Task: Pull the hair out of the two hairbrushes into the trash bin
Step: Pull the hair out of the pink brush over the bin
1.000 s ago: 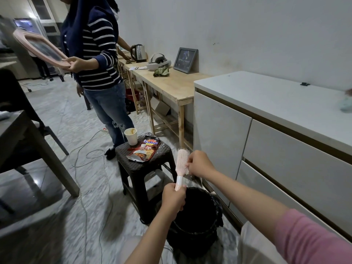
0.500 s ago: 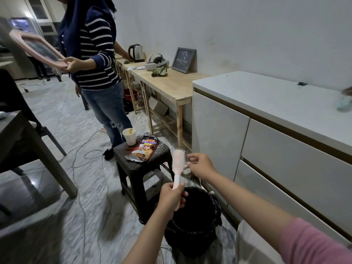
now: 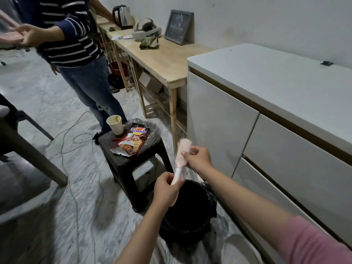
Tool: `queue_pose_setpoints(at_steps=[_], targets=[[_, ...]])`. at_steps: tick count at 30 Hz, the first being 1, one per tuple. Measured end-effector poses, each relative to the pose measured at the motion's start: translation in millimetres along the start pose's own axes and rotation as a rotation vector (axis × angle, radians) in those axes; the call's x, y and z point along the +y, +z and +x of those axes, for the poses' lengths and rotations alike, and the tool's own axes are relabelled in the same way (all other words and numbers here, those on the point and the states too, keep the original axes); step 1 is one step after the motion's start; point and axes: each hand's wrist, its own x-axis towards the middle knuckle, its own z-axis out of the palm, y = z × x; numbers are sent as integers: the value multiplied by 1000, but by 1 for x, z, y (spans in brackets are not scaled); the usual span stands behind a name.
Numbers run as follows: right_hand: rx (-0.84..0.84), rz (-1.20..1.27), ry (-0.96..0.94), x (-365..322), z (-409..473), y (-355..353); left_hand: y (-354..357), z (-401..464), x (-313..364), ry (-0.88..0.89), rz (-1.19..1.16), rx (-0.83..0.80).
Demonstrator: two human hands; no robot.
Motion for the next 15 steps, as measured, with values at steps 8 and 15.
queue_pose_setpoints(at_steps=[8, 15], targets=[[55, 50, 76, -92, 2, -27, -24, 14, 102, -68, 221, -121], [124, 109, 63, -209, 2, -70, -55, 11, 226, 135, 307, -144]])
